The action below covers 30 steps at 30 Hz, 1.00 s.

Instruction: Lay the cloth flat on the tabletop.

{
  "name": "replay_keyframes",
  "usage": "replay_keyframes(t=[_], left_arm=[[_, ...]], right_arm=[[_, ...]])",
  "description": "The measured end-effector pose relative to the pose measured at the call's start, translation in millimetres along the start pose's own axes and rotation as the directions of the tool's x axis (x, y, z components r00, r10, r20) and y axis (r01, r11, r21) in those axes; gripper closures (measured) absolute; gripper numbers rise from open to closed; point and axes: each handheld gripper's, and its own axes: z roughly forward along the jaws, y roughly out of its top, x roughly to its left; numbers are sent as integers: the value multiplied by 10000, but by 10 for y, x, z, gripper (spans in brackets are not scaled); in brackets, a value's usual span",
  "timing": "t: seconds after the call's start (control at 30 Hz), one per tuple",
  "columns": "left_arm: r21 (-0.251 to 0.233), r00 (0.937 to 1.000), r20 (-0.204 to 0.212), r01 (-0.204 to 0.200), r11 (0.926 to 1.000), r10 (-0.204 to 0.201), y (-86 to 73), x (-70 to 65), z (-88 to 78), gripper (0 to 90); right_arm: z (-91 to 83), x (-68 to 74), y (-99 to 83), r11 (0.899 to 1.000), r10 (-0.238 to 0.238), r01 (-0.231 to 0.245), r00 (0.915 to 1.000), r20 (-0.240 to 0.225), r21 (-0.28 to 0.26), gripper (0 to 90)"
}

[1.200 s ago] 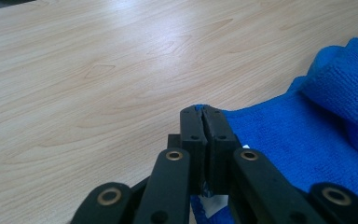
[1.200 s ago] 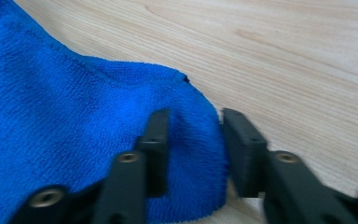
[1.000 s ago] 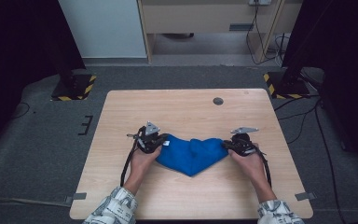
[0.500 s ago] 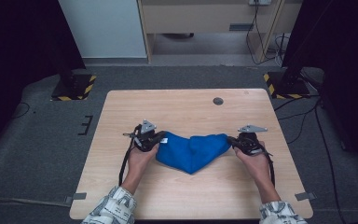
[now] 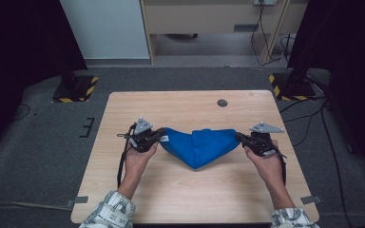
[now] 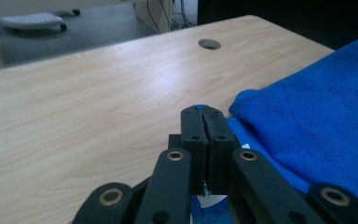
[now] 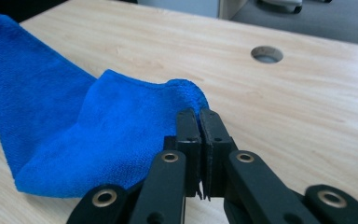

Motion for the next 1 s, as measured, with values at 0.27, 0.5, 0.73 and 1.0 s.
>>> replay_keyframes(t=[0.27, 0.5, 0.73, 1.0], left_arm=[[-325, 9999, -107, -80, 9994, 77, 123, 48, -107, 883], [-70, 9998, -108, -149, 9999, 148, 93, 50, -117, 882], [1009, 9993, 84, -384, 9942, 377, -139, 19, -146, 880], [1367, 9977, 229, -659, 9884, 634, -357, -26, -246, 660]], right_arm=[[-52, -32, 94, 9998, -58, 60, 9999, 140, -164, 881], [-86, -62, 109, 9999, -26, 28, 9998, 203, -137, 881], [-62, -93, 61, 10000, -11, 9, 9997, 243, 87, 881], [-4, -54, -92, 9981, -218, 208, 9996, 156, 587, 880]])
